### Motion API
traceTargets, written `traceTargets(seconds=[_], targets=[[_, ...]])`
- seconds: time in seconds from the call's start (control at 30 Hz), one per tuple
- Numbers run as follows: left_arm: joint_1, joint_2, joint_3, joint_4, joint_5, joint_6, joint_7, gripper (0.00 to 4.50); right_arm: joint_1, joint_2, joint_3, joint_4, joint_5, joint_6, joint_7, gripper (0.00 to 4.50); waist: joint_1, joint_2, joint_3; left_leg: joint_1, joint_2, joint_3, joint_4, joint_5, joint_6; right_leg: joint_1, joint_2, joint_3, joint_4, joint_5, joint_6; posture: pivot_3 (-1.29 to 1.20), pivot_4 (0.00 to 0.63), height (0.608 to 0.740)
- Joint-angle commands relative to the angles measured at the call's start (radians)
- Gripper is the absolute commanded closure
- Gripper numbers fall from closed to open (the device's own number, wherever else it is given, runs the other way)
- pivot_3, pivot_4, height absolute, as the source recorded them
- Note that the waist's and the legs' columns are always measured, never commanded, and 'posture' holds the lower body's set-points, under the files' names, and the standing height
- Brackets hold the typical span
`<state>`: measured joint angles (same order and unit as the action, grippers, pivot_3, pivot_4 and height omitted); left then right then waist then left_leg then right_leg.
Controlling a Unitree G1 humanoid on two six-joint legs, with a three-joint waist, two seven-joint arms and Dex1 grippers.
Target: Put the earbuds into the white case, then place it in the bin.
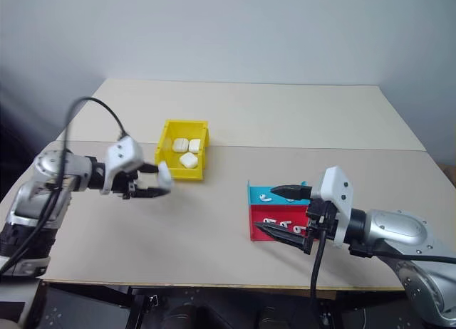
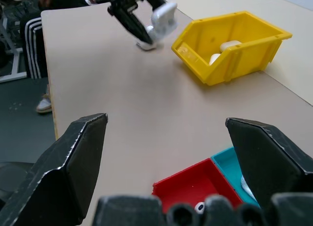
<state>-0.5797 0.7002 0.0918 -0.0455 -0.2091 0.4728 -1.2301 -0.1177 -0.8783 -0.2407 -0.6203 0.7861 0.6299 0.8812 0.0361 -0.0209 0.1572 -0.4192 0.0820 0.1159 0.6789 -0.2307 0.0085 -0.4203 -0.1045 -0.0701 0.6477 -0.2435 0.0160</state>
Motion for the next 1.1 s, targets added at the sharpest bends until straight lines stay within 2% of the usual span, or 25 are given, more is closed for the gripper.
traceTargets(seconds=[0.03,0.13,0.2,0.27,0.33,0.43,0.63,0.97,1.1], targets=[[0.004,-0.087,0.061,-0.087,-0.188,0.036,0.027,1.7,-0.063,-0.043,0.02,0.044,-0.051,-0.055,0.068,0.0,0.001,0.0,0.0,0.0,0.0,0.0,0.0,0.0,0.0,0.001,0.0,-0.001,0.0,0.0,0.0,0.0,0.15,0.74],[0.028,-0.275,0.098,-0.119,-0.366,-0.008,0.061,1.7,-0.144,-0.123,0.126,0.095,-0.17,-0.083,0.134,0.0,-0.001,0.001,0.0,0.0,0.0,0.0,0.0,0.0,0.0,0.0,0.0,0.0,0.0,0.0,0.0,0.0,0.15,0.74],[0.048,-0.348,0.05,-0.143,-0.384,-0.059,0.052,1.7,-0.22,-0.152,0.205,0.131,-0.229,-0.069,0.157,0.0,-0.004,0.0,0.0,0.001,0.0,0.0,0.0,0.0,0.0,0.0,0.0,0.0,0.0,0.0,0.0,0.0,0.15,0.74],[0.066,-0.38,0.0,-0.156,-0.384,-0.11,0.011,1.7,-0.294,-0.18,0.272,0.148,-0.263,-0.029,0.181,0.0,-0.012,0.0,0.0,0.0,0.0,0.001,0.0,0.0,0.0,0.0,0.0,0.0,0.0,0.0,0.0,0.0,0.15,0.74],[0.079,-0.381,-0.028,-0.152,-0.4,-0.147,-0.05,1.7,-0.354,-0.205,0.335,0.155,-0.298,0.003,0.212,0.0,-0.018,0.0,0.0,0.001,0.0,0.0,-0.001,0.001,-0.001,0.0,0.001,0.0,0.0,0.0,0.0,0.0,0.15,0.74],[0.073,-0.359,-0.046,-0.13,-0.435,-0.179,-0.138,1.7,-0.449,-0.195,0.445,0.159,-0.354,0.074,0.22,0.63,-0.029,0.001,0.0,0.001,0.001,0.001,-0.001,0.001,-0.001,0.0,0.002,0.001,0.0,0.0,-0.001,0.0,0.15,0.74],[0.069,-0.326,-0.065,-0.107,-0.438,-0.227,-0.195,1.7,-0.548,-0.143,0.603,0.188,-0.462,0.154,0.222,2.64,-0.027,0.001,0.0,0.002,0.001,0.001,-0.001,0.001,-0.001,0.0,0.002,0.001,0.0,0.0,0.0,0.0,0.15,0.74],[0.089,-0.271,-0.056,-0.091,-0.441,-0.258,-0.208,1.7,-0.59,-0.071,0.775,0.236,-0.646,0.132,0.229,2.64,-0.025,0.001,-0.001,0.0,0.001,0.0,0.0,0.001,-0.001,-0.001,0.001,0.0,0.0,0.0,0.0,0.0,0.15,0.74],[0.107,-0.262,-0.058,-0.101,-0.442,-0.267,-0.198,1.7,-0.598,-0.053,0.794,0.279,-0.694,0.093,0.247,2.64,-0.025,0.001,-0.001,0.0,0.001,0.001,-0.001,0.001,-0.001,-0.001,0.001,0.0,-0.001,0.0,0.0,0.0,0.15,0.74]])
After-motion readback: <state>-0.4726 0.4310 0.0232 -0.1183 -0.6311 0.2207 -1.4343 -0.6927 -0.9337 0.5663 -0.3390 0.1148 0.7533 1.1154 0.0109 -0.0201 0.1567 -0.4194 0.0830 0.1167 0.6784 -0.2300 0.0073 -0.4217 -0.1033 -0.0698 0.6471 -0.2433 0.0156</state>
